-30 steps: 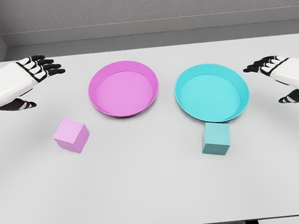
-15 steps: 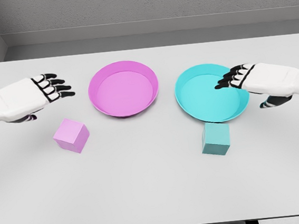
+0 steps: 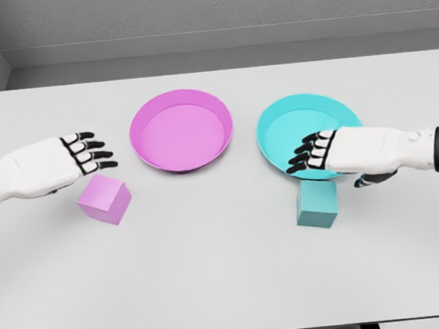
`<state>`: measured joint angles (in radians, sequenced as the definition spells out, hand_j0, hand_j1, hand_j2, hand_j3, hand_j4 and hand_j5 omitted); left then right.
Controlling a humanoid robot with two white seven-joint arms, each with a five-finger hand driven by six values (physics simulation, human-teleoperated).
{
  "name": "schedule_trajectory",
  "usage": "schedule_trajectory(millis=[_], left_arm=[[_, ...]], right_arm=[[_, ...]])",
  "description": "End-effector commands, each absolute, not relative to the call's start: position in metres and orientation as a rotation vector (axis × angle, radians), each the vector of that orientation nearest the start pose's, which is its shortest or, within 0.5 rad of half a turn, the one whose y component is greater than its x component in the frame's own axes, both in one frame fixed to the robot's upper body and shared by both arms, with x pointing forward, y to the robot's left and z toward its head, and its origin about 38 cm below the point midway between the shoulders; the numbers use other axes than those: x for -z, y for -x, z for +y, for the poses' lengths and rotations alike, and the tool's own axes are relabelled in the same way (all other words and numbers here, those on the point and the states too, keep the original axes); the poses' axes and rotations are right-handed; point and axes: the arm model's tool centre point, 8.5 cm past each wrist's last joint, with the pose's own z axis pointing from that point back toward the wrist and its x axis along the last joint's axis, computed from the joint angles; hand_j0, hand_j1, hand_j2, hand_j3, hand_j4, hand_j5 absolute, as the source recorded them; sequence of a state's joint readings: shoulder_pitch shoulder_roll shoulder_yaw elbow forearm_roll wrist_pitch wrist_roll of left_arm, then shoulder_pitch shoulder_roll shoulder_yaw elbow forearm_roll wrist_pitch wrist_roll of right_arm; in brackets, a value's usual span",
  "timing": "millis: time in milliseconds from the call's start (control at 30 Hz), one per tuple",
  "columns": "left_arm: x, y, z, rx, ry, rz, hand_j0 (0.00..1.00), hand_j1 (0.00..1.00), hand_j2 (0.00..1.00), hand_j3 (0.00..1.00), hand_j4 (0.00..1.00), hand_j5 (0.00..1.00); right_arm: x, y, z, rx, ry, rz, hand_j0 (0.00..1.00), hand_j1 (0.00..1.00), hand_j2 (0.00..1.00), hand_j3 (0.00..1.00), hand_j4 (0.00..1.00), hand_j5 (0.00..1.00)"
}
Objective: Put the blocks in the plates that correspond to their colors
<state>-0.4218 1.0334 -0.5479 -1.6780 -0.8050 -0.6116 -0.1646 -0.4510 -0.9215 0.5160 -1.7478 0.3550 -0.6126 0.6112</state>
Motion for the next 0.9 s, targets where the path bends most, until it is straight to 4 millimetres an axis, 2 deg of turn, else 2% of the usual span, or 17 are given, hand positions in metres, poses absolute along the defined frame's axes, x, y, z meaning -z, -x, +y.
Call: schedule_trajectory(millis=[0,433,867], left_arm=[[-0.208,-0.373,0.328,-2.861,0.914,1.632,1.00,1.00,1.00,1.00,1.00,1.00],[-0.203,-0.364,0.318,-2.848,0.868,1.626,1.00,1.00,1.00,1.00,1.00,1.00],[-0.198,-0.361,0.313,-2.841,0.868,1.575,1.00,1.00,1.00,1.00,1.00,1.00]], right_arm=[[-0.214,-0.364,-0.279,3.032,-0.339,1.886,1.00,1.00,1.00,1.00,1.00,1.00],[-0.188,-0.354,-0.260,3.050,-0.182,1.868,1.00,1.00,1.00,1.00,1.00,1.00],[-0.178,-0.361,-0.268,3.101,-0.186,1.867,1.00,1.00,1.00,1.00,1.00,1.00]])
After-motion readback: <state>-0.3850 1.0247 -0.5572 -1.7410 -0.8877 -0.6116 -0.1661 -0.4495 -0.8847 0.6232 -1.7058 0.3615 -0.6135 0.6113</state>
